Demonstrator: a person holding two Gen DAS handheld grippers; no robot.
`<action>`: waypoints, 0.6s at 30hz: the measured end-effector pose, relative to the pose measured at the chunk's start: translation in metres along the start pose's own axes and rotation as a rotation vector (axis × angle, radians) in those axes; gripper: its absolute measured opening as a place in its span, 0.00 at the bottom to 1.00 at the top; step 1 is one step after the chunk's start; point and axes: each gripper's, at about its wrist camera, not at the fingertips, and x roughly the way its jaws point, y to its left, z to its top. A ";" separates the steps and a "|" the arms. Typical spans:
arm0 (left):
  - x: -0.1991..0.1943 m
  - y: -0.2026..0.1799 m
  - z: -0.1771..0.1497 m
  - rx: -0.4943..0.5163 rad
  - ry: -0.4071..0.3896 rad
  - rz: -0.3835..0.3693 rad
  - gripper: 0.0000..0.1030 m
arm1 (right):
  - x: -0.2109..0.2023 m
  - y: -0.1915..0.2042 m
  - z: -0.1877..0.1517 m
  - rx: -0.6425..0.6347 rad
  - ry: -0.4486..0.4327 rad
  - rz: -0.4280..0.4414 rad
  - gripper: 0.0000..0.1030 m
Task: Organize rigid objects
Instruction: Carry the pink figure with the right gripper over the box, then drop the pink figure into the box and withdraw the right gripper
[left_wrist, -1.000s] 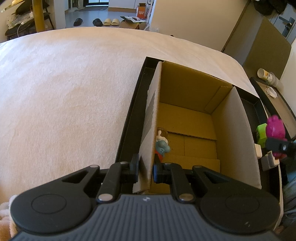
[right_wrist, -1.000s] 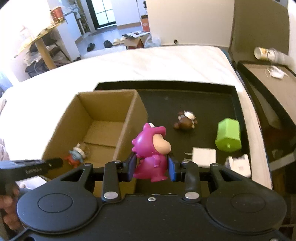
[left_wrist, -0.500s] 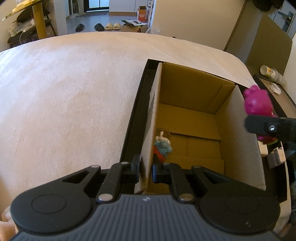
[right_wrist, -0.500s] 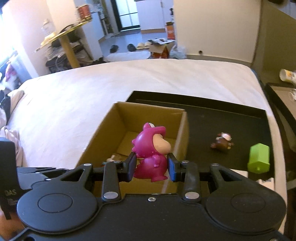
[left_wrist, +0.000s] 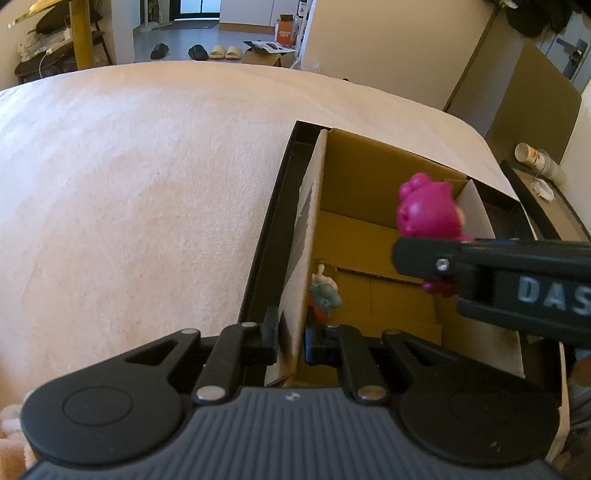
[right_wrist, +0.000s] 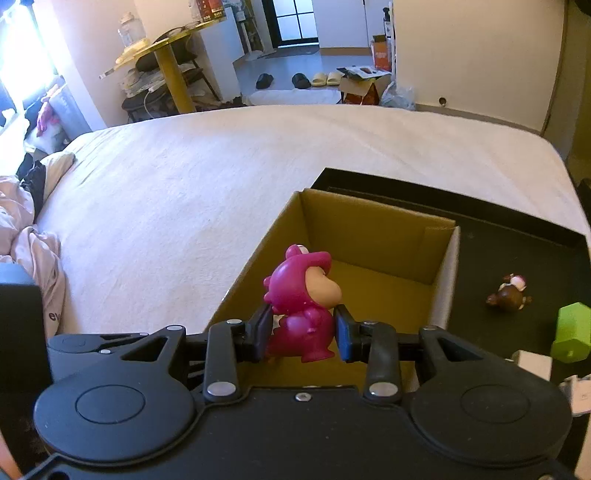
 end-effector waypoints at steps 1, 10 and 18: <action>0.000 0.001 0.000 -0.003 0.000 -0.003 0.11 | 0.002 0.000 0.000 0.008 0.004 0.003 0.35; 0.002 0.002 0.001 -0.009 0.001 -0.010 0.11 | 0.022 0.000 0.002 0.053 0.025 0.003 0.35; 0.002 0.004 0.001 -0.021 0.001 -0.015 0.12 | 0.023 0.003 0.002 0.049 0.000 0.037 0.37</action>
